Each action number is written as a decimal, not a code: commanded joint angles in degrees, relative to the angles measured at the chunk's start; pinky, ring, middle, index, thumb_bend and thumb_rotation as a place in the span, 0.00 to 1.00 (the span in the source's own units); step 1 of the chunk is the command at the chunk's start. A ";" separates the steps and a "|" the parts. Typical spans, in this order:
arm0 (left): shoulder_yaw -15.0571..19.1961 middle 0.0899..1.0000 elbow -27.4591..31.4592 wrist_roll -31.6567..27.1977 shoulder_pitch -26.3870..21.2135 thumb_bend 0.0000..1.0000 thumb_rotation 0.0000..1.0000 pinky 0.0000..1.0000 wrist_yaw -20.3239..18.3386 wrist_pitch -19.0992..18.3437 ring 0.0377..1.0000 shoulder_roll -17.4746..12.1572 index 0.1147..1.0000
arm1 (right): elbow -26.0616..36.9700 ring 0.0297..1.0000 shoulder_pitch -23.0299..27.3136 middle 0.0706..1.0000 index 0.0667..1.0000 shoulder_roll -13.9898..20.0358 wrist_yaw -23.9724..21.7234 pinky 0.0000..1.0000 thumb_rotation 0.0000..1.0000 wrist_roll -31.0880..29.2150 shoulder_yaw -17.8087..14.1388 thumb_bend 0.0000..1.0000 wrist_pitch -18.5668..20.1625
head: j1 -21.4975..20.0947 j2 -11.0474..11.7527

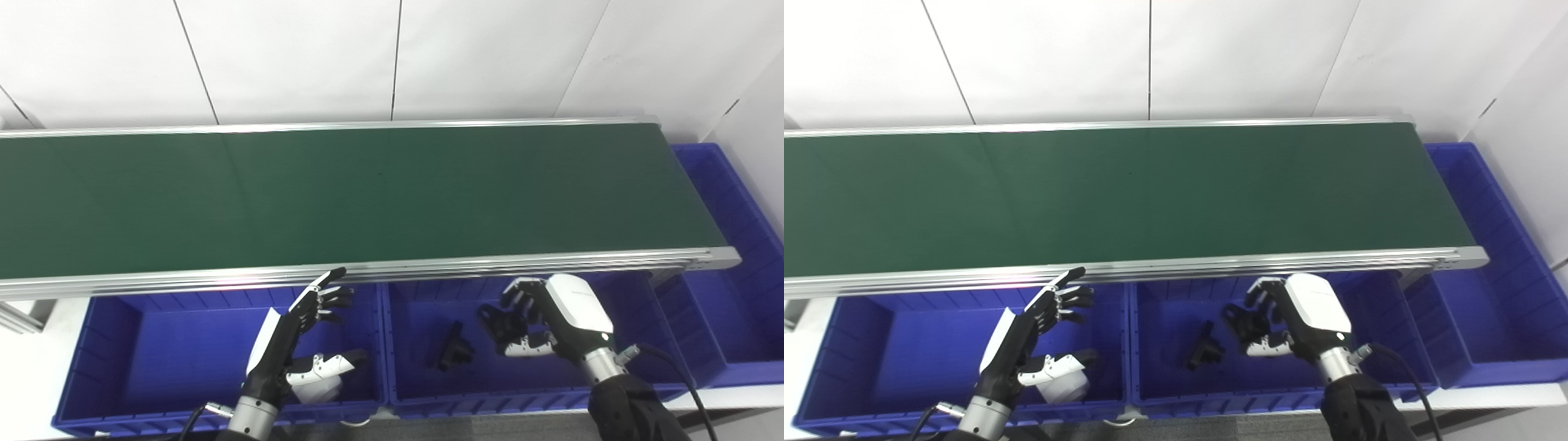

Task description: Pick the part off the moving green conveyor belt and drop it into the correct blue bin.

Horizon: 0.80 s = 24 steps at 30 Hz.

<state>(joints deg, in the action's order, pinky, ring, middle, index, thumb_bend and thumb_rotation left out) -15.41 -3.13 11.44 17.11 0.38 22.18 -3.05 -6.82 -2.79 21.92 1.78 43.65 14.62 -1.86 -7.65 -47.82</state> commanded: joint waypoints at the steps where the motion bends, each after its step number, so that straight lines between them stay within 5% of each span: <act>1: 0.32 0.73 1.58 -1.08 -0.13 0.75 0.49 0.62 -0.53 0.72 0.69 0.20 0.86 | -2.20 0.32 2.21 0.44 0.46 -0.39 3.27 0.24 0.00 -0.43 -0.66 0.52 -2.06 | 0.08 -0.07; 7: 0.78 0.79 1.62 -0.35 0.29 0.75 0.50 0.66 -0.71 1.07 0.75 0.43 0.87 | -7.50 0.43 3.99 0.44 0.47 -2.11 4.67 0.34 0.00 -1.32 -0.49 0.52 -0.49 | 0.45 0.34; 8: 0.85 0.80 1.63 -0.06 0.36 0.75 0.50 0.68 -0.55 1.02 0.77 0.53 0.87 | -7.37 0.51 3.97 0.44 0.48 -2.40 4.22 0.44 0.00 -1.51 -0.48 0.51 0.22 | 0.56 0.43; 9: 0.88 0.80 1.58 -0.01 0.37 0.75 0.51 0.67 -0.53 1.13 0.76 0.58 0.86 | -6.63 0.56 3.72 0.55 0.47 -2.72 3.46 0.49 0.07 -1.93 -0.56 0.51 0.95 | 0.58 0.42; 11: 0.91 0.80 1.78 0.14 0.50 0.75 0.50 0.67 -0.59 1.06 0.77 0.61 0.86 | -4.90 0.70 3.04 0.73 0.74 -3.11 2.50 0.64 0.39 -2.60 -0.70 0.52 1.74 | 0.61 0.34; 15: 1.00 0.64 1.46 -0.66 0.52 0.74 0.49 0.52 -0.83 1.75 0.59 0.76 0.86 | 1.97 0.81 0.19 0.84 0.86 -4.52 1.06 0.74 0.62 -4.80 -1.49 0.60 2.67 | 0.78 0.64; 16: 0.97 0.63 1.48 -0.44 0.52 0.74 0.49 0.51 -0.95 1.57 0.57 0.66 0.86 | 3.84 0.83 -0.66 0.85 0.87 -5.00 1.54 0.76 0.65 -5.30 -1.62 0.61 1.99 | 0.95 0.88; 17: 0.96 0.73 1.53 -0.27 0.53 0.75 0.51 0.60 -1.06 1.39 0.69 0.59 0.87 | 5.11 0.84 -1.25 0.86 0.88 -5.34 1.88 0.78 0.67 -5.62 -1.73 0.63 1.48 | 0.95 0.88; 19: 1.10 0.80 1.04 0.35 0.38 0.76 0.53 0.68 -0.87 1.75 0.77 0.50 0.87 | 7.81 0.86 -2.44 0.88 0.89 -6.28 2.40 0.81 0.68 -6.79 -1.82 0.64 0.06 | 1.33 1.50; 24: 1.43 0.77 -0.81 0.05 0.01 0.75 0.52 0.65 -0.75 3.56 0.74 0.30 0.86 | 12.97 0.88 -4.73 0.89 0.91 -8.18 2.45 0.83 0.73 -7.88 -0.24 0.66 -2.44 | 2.15 3.29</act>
<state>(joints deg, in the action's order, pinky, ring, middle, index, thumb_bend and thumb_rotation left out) -14.25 -4.83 11.62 17.61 -0.58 23.34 -2.70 3.68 -7.69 14.07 2.84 36.41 14.20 -0.39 -5.89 -45.26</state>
